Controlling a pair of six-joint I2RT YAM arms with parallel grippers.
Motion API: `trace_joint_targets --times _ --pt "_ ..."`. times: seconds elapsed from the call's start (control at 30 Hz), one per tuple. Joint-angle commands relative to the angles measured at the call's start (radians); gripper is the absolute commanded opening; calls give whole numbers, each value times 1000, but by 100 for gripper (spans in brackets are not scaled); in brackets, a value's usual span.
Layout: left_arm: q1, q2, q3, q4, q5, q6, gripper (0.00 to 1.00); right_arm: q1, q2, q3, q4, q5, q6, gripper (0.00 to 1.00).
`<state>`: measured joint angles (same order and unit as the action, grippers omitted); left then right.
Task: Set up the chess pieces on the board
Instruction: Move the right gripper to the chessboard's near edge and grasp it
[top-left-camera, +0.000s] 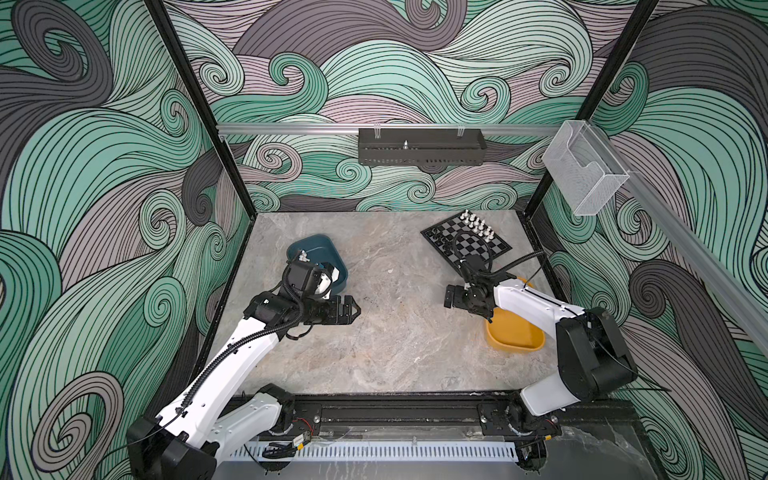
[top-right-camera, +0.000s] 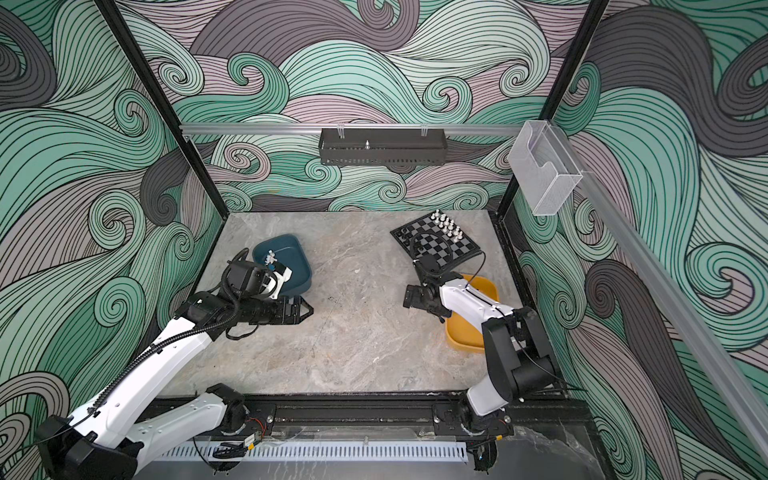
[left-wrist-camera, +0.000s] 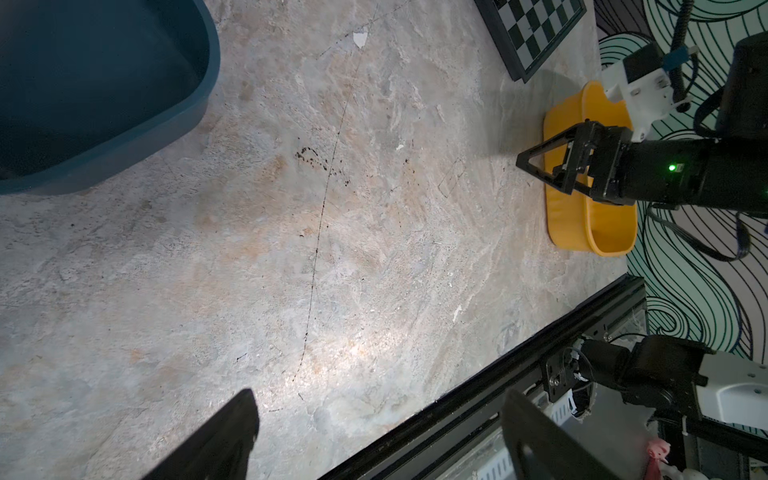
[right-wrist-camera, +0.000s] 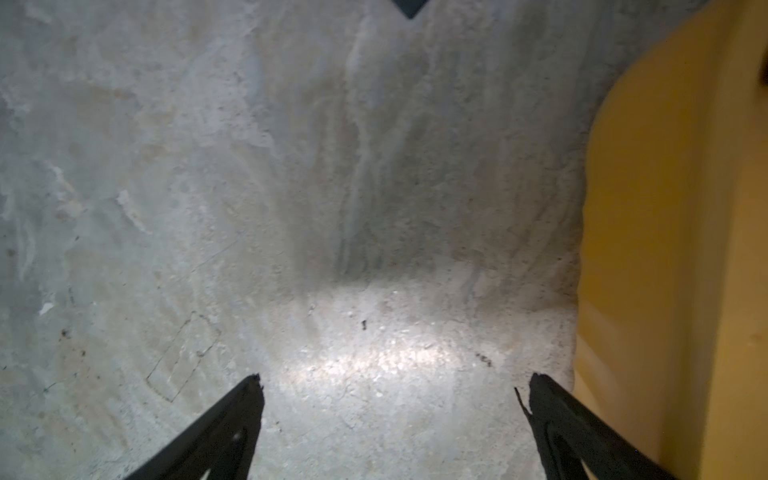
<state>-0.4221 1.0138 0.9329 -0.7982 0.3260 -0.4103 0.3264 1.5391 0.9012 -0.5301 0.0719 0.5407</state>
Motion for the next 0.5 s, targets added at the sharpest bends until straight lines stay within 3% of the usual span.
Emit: trace_joint_targets --times 0.0,0.2,0.47 --pt "-10 26 3 23 19 4 93 -71 -34 -19 10 -2 34 99" --pt "-17 71 9 81 46 -21 93 -150 -49 25 111 -79 96 94" --pt "-21 181 81 146 81 -76 92 -270 90 106 285 -113 268 77"
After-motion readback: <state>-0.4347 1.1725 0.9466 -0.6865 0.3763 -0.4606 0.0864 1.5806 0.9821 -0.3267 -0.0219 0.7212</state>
